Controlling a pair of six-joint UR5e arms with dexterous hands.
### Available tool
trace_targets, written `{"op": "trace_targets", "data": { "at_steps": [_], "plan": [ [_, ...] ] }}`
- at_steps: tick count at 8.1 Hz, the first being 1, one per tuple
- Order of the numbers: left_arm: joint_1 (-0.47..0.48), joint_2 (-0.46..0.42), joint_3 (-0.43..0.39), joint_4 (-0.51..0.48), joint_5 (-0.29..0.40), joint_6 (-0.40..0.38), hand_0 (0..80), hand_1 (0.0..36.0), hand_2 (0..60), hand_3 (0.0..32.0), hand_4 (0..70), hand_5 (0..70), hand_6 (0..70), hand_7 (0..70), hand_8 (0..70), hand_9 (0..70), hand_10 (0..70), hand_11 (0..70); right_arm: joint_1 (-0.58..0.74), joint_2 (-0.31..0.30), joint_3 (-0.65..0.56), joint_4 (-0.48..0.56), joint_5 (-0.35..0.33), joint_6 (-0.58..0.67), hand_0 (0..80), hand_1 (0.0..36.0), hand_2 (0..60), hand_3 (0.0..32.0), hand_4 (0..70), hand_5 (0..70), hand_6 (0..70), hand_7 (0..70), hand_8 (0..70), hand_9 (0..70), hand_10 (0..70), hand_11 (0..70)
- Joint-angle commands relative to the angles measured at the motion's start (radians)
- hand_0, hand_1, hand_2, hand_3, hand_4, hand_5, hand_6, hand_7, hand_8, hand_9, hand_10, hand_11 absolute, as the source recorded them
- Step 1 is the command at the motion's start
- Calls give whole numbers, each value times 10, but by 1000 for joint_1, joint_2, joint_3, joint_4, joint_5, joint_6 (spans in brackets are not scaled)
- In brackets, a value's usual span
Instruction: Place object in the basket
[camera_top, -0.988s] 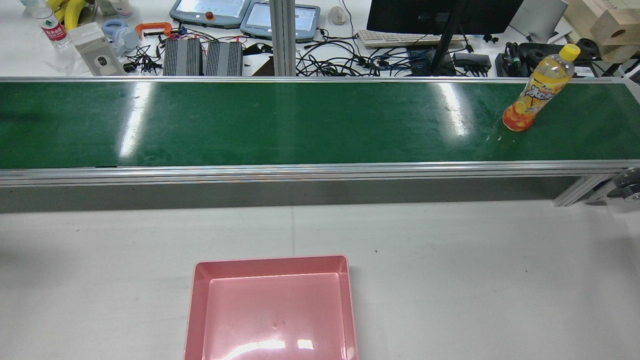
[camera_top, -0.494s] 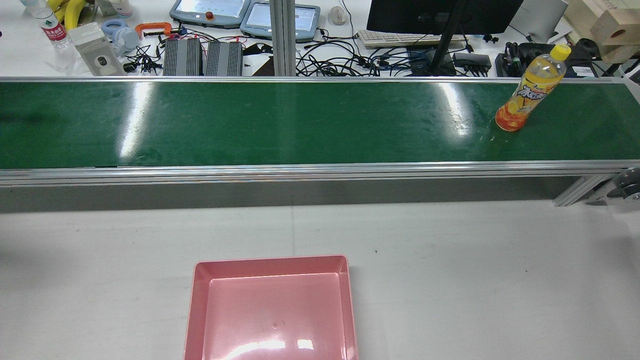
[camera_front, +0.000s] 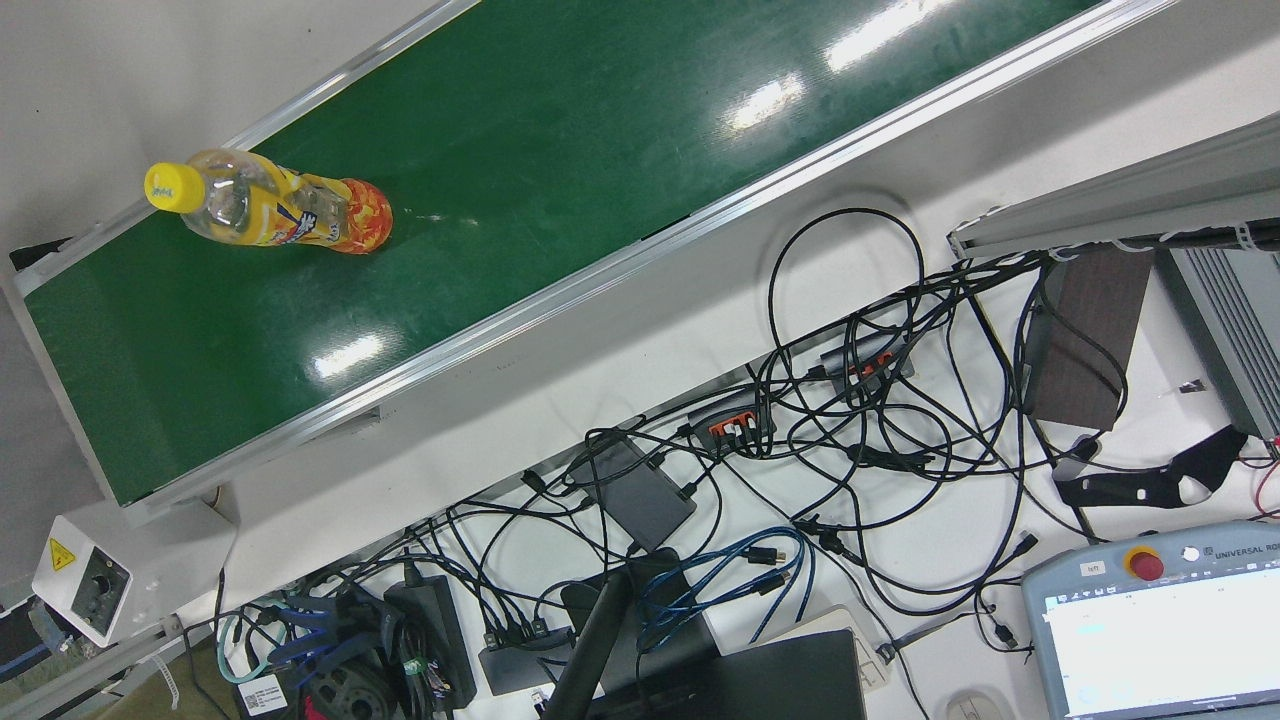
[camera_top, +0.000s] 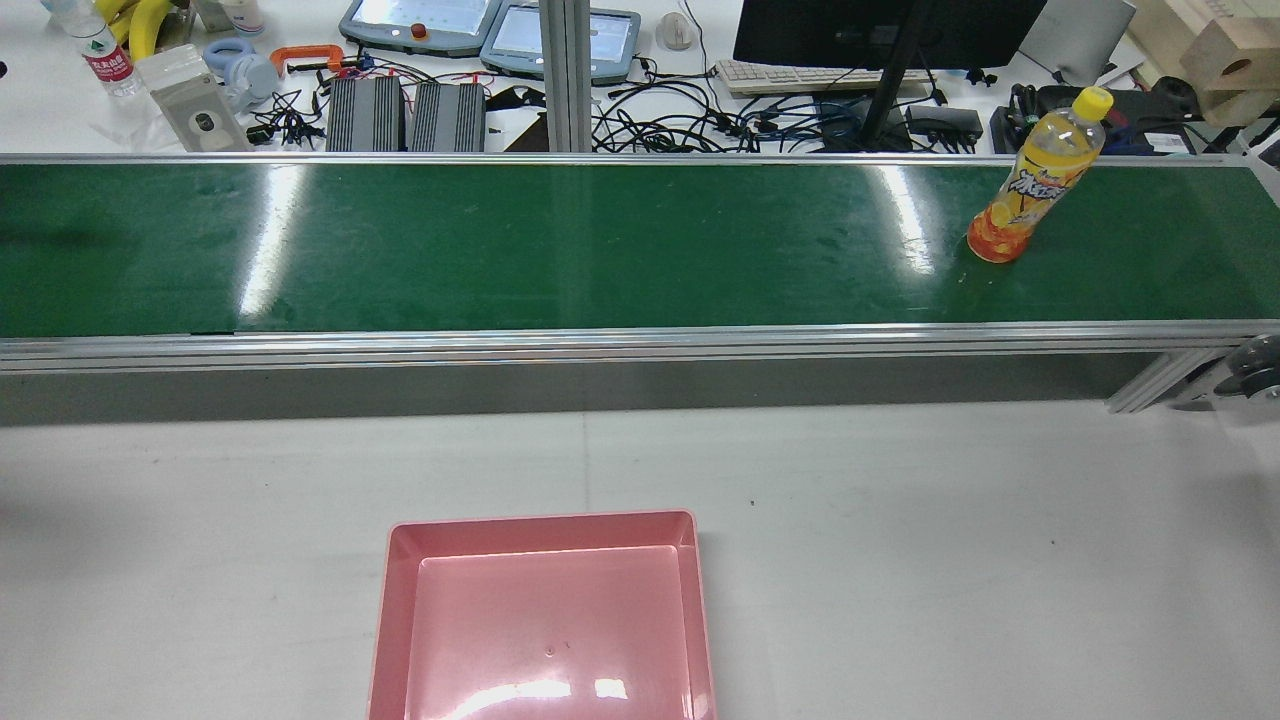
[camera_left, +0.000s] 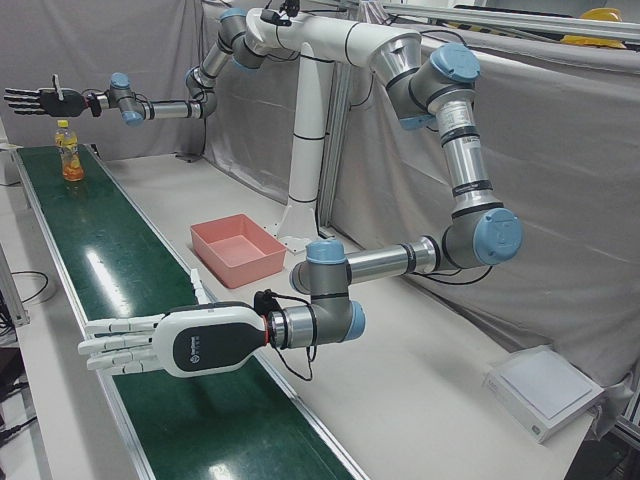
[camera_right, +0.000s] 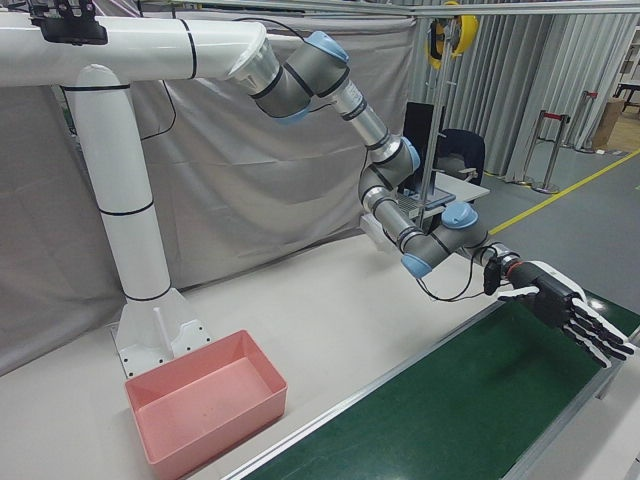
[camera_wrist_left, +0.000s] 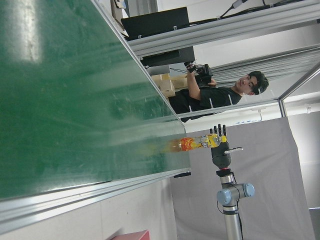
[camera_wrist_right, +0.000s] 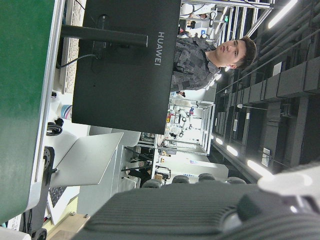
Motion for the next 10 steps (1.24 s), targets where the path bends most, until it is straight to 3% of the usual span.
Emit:
{"op": "trace_targets", "data": {
  "at_steps": [1,10],
  "plan": [
    [-7,0,2,0,0,0,505,147,0,0,54,47,0,0,0,0,40,77,-1,0,1,0,0,0,0,0,0,0,0,0,0,0,0,0,0,0],
    [-10,-3,-9,-5,0,-2,505,148,0,0,58,49,0,0,0,0,40,77,1,0,-1,0,0,0,0,0,0,0,0,0,0,0,0,0,0,0]
  ]
}}
